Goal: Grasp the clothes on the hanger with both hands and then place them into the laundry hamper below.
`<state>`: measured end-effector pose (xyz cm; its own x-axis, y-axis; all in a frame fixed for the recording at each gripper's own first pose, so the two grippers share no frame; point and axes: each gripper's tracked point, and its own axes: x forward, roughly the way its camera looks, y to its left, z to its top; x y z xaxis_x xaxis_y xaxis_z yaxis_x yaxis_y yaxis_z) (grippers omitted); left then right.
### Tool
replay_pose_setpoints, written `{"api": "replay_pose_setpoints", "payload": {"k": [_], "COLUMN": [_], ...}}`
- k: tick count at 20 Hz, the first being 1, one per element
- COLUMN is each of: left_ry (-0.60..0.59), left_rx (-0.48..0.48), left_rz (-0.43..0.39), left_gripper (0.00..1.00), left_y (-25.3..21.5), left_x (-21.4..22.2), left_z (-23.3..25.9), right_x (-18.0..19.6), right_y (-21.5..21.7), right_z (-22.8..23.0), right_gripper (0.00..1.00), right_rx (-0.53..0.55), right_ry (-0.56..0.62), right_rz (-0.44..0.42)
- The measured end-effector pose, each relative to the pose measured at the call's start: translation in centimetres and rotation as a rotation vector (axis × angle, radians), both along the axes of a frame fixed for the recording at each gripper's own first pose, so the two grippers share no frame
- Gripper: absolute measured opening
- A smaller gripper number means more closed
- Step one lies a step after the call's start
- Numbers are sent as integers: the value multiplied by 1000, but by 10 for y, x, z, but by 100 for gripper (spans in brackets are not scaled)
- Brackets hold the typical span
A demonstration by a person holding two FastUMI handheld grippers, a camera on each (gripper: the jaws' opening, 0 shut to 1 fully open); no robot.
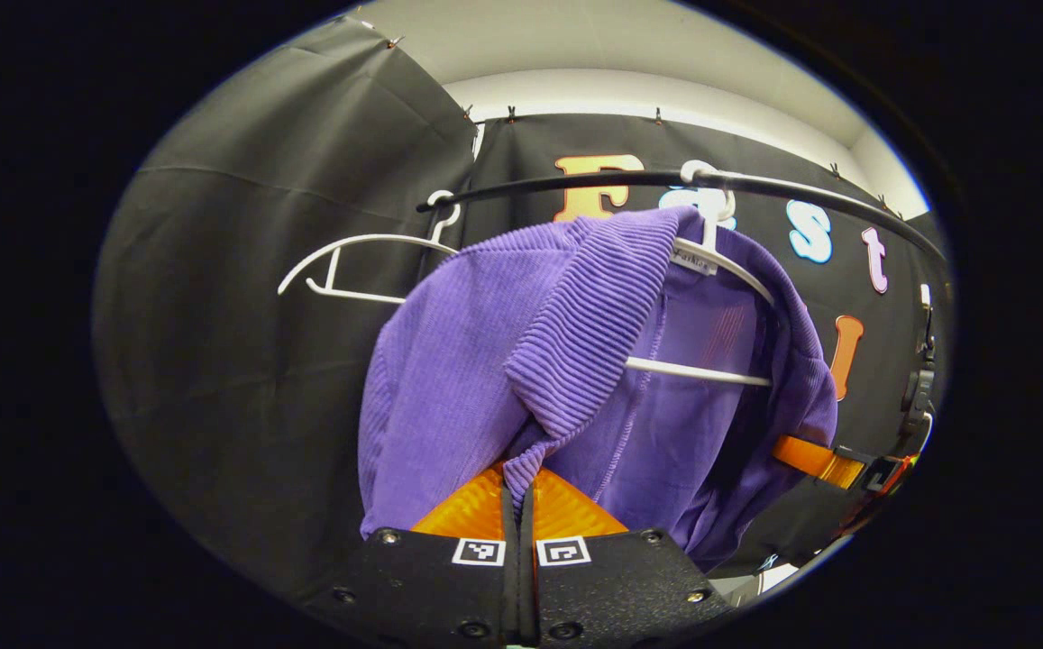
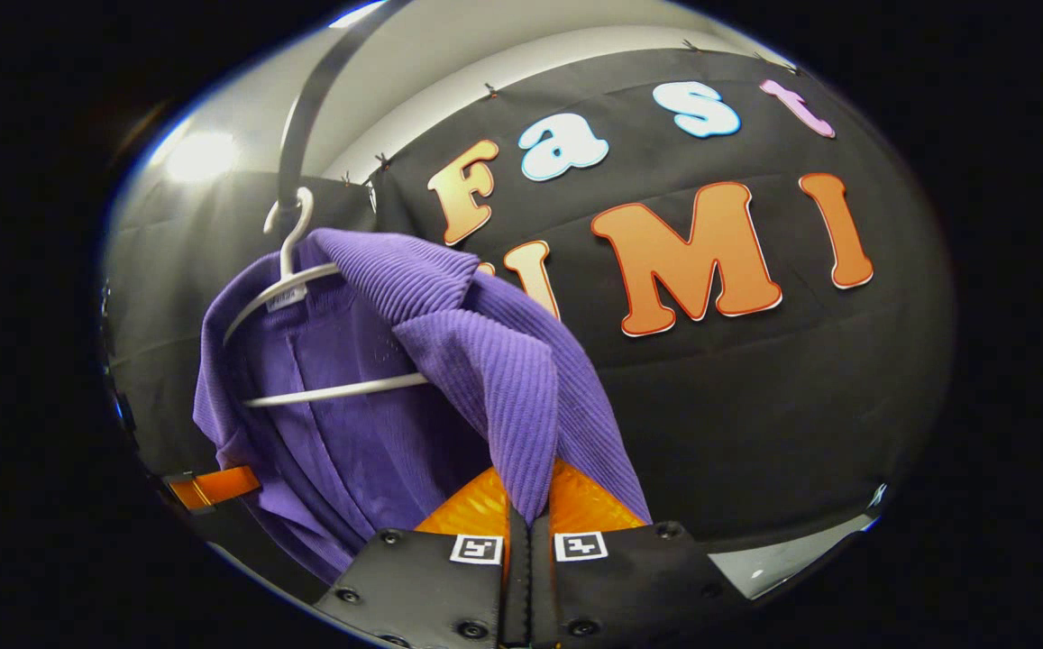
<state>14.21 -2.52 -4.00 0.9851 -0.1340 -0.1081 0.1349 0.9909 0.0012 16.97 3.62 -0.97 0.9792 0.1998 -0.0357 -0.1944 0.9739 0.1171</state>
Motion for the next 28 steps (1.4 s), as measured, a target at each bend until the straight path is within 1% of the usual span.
{"api": "replay_pose_setpoints", "payload": {"k": [2,4,5,7,11,15,18,21,24,25,27,28], "left_ry": [-13,-38,-48,-63,-120,-156,-199,-239,-263,-263,-246,-233], "left_rx": [-10,-18,-26,-52,-46,-63,-56,-23,25,35,30,24], "left_rz": [9,25,30,42,74,75,76,67,67,67,68,74], "left_gripper": [0,0,0,0,0,0,0,0,0,0,0,0], "left_y": [12,26,33,44,65,75,83,87,93,95,97,100], "left_x": [-2,-4,-4,-4,1,7,14,21,31,34,43,47], "left_z": [13,28,37,50,81,107,131,151,163,164,157,151], "right_x": [2,11,17,23,37,40,41,44,65,70,87,91], "right_y": [-5,-16,-24,-39,-40,-49,-57,-61,-64,-61,-61,-58], "right_z": [14,28,36,45,57,77,99,115,133,132,138,137], "right_gripper": [8,7,8,7,7,7,7,7,7,7,7,7], "right_rx": [76,186,231,277,350,444,482,500,491,482,436,411], "right_ry": [-4,3,-1,-9,14,31,9,17,-21,-12,-51,-49], "right_rz": [26,49,47,43,81,111,131,151,143,147,126,126]}}
